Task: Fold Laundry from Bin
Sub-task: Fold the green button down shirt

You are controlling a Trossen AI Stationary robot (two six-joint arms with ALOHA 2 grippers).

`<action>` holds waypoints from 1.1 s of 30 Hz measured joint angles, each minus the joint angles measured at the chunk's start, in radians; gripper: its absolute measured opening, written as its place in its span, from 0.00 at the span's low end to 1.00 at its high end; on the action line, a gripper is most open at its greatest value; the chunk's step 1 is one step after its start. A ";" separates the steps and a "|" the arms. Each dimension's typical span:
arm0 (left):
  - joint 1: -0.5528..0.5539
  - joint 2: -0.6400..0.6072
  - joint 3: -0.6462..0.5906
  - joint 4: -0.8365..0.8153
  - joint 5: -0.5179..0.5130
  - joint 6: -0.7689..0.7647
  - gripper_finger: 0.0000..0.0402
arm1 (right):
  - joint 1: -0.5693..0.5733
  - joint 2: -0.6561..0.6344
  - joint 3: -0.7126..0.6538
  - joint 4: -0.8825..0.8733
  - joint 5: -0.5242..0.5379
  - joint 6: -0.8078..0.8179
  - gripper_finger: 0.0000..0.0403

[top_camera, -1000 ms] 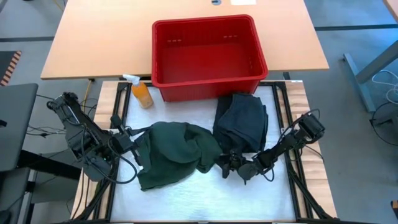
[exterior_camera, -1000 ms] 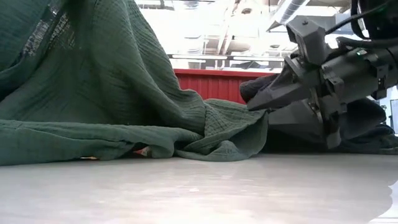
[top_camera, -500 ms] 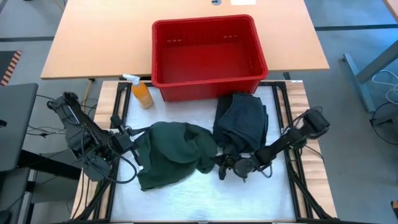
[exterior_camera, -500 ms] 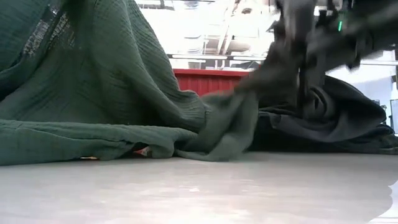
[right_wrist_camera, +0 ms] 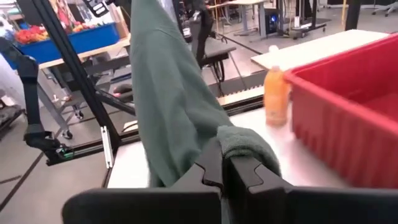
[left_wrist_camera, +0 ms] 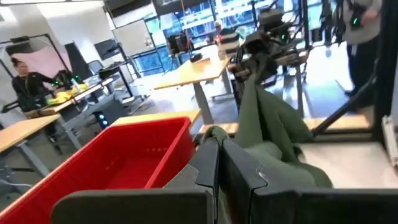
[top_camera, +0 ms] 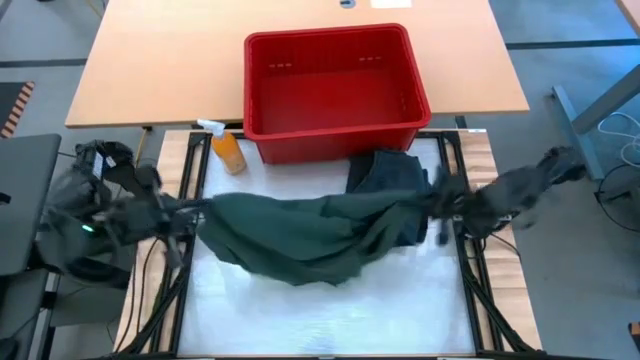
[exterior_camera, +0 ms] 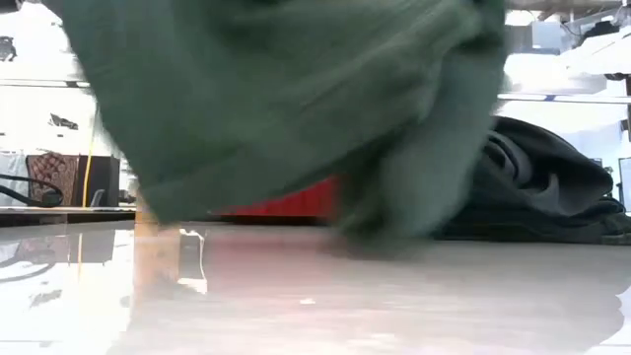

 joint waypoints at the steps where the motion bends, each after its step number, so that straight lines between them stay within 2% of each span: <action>1: -0.020 -0.001 0.026 0.000 -0.021 0.011 0.00 | 0.000 -0.023 0.055 -0.087 -0.004 -0.002 0.04; 7: -0.110 -0.001 0.131 -0.001 -0.112 0.070 0.00 | -0.001 -0.069 0.313 -0.442 -0.005 -0.003 0.04; 11: -0.114 -0.006 0.143 -0.010 -0.113 0.042 0.00 | -0.004 -0.070 0.367 -0.470 0.025 -0.006 0.04; 15: -0.082 0.005 0.143 -0.109 -0.113 -0.090 0.00 | -0.003 -0.055 0.367 -0.470 0.068 -0.010 0.04; 19: 0.018 0.018 0.142 -0.133 -0.109 -0.161 0.00 | -0.004 -0.016 0.367 -0.355 0.174 -0.072 0.04; 21: 0.099 0.015 0.143 -0.080 -0.110 -0.151 0.00 | -0.004 -0.004 0.366 -0.190 0.253 -0.164 0.04; 23: 0.185 0.018 0.157 0.024 -0.109 -0.043 0.00 | -0.003 0.009 0.366 0.029 0.277 -0.332 0.04; 24: 0.221 0.025 0.168 0.100 -0.083 0.058 0.00 | 0.001 0.016 0.366 0.138 0.249 -0.442 0.04; 25: 0.246 0.034 0.173 0.171 -0.012 0.190 0.00 | 0.013 0.026 0.369 0.206 0.185 -0.542 0.04; 26: 0.256 0.046 0.173 0.232 0.103 0.312 0.00 | 0.039 0.032 0.370 0.206 0.081 -0.608 0.04; 27: 0.244 0.059 0.174 0.251 0.256 0.385 0.00 | 0.076 0.027 0.377 0.127 -0.058 -0.631 0.04; 28: 0.203 0.068 0.172 0.206 0.455 0.422 0.00 | 0.120 0.014 0.387 -0.021 -0.197 -0.608 0.04; 29: 0.145 0.077 0.168 0.113 0.651 0.424 0.00 | 0.174 0.005 0.388 -0.207 -0.319 -0.526 0.04; 30: 0.088 0.094 0.155 -0.002 0.743 0.367 0.00 | 0.225 0.006 0.371 -0.381 -0.369 -0.381 0.04; 31: 0.047 0.117 0.132 -0.102 0.728 0.260 0.00 | 0.271 0.012 0.336 -0.543 -0.336 -0.204 0.04; 33: 0.025 0.157 0.064 -0.298 0.607 0.039 0.00 | 0.329 0.031 0.257 -0.842 -0.152 0.166 0.04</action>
